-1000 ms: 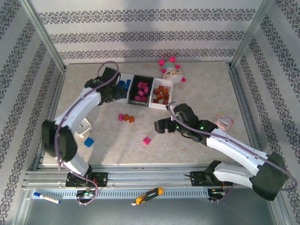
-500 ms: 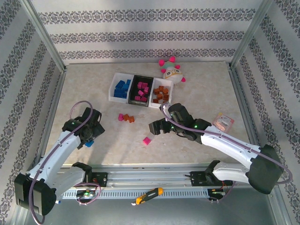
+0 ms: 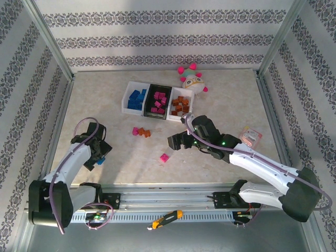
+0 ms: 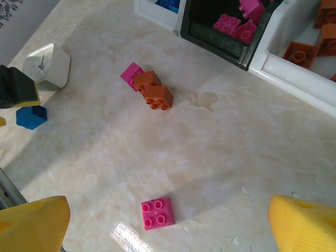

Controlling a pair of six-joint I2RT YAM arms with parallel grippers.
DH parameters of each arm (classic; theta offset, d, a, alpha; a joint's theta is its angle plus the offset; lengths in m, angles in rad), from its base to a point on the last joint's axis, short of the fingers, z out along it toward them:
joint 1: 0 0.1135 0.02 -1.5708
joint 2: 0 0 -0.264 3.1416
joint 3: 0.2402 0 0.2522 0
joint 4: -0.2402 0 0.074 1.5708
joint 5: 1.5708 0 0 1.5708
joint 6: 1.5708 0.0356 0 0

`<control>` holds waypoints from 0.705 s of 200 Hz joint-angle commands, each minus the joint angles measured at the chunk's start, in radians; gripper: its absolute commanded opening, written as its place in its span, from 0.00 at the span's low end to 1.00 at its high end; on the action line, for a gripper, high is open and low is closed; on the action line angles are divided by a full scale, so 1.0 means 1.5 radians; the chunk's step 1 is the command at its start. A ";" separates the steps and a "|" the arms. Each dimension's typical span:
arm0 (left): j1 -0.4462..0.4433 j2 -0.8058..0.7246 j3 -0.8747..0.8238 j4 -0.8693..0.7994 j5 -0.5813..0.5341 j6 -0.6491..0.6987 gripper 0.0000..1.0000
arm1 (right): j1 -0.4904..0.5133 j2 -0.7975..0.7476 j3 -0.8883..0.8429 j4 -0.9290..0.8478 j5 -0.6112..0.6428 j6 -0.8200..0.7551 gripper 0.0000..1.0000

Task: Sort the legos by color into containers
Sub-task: Pick up the lego from the bottom-left of the table.

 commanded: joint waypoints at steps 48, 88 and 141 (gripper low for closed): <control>0.019 0.077 -0.029 0.085 0.032 0.040 0.56 | 0.006 -0.025 -0.009 -0.019 0.027 0.007 0.96; 0.018 0.034 -0.005 0.037 0.038 0.053 0.33 | 0.006 -0.033 -0.012 -0.023 0.032 0.013 0.96; -0.040 -0.003 0.101 -0.026 0.071 0.098 0.31 | 0.007 -0.018 -0.012 -0.009 0.041 0.018 0.97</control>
